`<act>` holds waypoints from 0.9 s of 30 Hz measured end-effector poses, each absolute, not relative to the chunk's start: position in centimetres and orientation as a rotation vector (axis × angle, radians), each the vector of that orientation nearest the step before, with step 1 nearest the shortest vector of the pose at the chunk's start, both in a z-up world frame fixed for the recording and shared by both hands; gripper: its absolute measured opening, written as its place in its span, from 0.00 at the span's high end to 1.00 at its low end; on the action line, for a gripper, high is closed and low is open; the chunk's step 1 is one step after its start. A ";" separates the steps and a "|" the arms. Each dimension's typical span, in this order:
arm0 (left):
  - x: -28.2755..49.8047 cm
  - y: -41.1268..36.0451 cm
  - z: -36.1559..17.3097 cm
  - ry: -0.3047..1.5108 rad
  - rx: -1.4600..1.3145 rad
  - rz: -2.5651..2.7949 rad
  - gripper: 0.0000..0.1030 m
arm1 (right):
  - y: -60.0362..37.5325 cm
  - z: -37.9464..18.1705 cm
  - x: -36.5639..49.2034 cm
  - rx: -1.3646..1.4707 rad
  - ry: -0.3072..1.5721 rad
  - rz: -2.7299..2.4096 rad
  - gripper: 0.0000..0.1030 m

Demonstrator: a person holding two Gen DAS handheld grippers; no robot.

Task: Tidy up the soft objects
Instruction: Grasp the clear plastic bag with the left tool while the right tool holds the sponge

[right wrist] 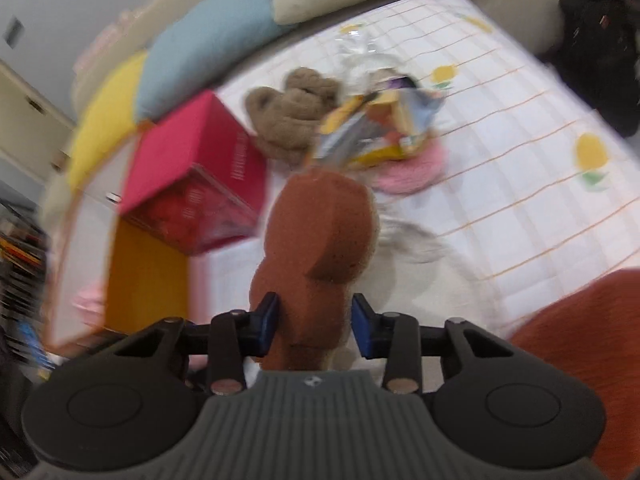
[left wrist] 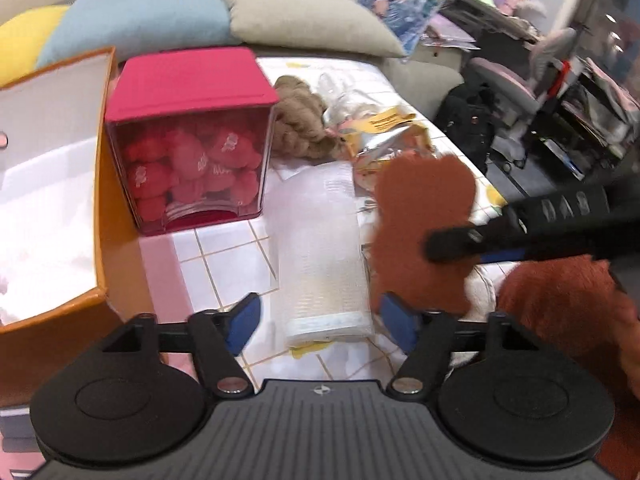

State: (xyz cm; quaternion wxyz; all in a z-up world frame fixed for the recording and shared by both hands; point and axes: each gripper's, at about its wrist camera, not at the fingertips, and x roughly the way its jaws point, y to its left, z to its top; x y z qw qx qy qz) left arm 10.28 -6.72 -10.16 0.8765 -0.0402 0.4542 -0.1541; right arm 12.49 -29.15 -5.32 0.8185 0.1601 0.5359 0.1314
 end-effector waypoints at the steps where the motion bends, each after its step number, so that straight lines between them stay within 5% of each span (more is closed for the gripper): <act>1: 10.6 -6.9 -10.4 0.957 -0.085 -0.311 0.29 | -29.2 -5.3 12.5 0.285 1.144 0.248 0.63; 10: 13.7 -6.7 -13.6 1.051 -0.177 -0.249 0.29 | -29.2 -7.2 13.1 0.215 1.192 0.200 0.62; 18: 13.4 -7.3 -14.1 1.037 -0.132 -0.289 0.89 | -28.7 -7.4 13.0 0.177 1.186 0.198 0.62; 27: 11.4 -6.4 -10.5 0.956 -0.118 -0.315 0.97 | -28.2 -5.9 12.2 0.146 1.129 0.219 0.63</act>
